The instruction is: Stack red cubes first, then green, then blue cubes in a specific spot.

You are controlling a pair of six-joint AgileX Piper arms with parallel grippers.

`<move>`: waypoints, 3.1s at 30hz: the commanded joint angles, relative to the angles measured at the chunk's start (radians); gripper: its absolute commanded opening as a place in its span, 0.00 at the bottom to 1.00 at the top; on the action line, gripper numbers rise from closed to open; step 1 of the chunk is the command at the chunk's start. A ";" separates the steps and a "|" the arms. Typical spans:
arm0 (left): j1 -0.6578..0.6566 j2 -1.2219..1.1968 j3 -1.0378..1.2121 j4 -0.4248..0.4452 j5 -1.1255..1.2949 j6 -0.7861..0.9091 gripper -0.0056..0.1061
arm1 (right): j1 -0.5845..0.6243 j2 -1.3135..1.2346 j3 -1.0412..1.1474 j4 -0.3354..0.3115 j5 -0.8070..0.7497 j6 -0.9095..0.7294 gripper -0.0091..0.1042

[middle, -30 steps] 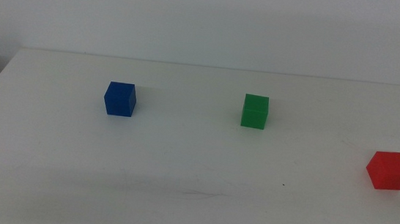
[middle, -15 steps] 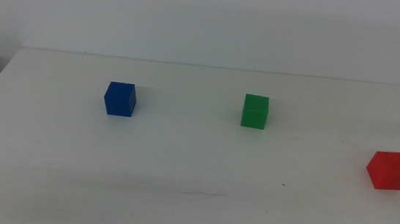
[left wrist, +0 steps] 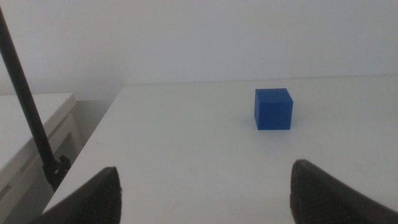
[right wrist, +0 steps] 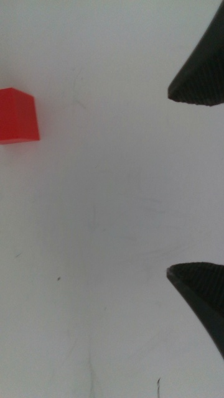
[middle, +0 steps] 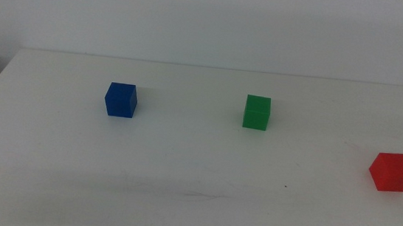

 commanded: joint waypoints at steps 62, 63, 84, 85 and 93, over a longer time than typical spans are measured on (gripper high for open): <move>-0.004 -0.020 -0.003 -0.003 -0.072 -0.010 0.88 | -0.075 1.055 -0.768 -0.140 0.209 -0.091 0.71; -0.004 -0.020 -0.003 -0.003 -0.072 -0.010 0.88 | -0.075 1.061 -0.768 -0.140 0.209 -0.091 0.71; -0.004 -0.020 -0.003 -0.003 -0.072 -0.010 0.88 | -0.073 1.156 -0.768 -0.130 0.165 -0.068 0.65; -0.004 -0.020 -0.003 -0.003 -0.072 -0.010 0.88 | -0.073 1.156 -0.768 -0.135 0.160 -0.068 0.61; -0.004 -0.020 -0.003 -0.003 -0.072 -0.010 0.88 | -0.064 1.137 -0.768 -0.139 0.164 -0.049 0.07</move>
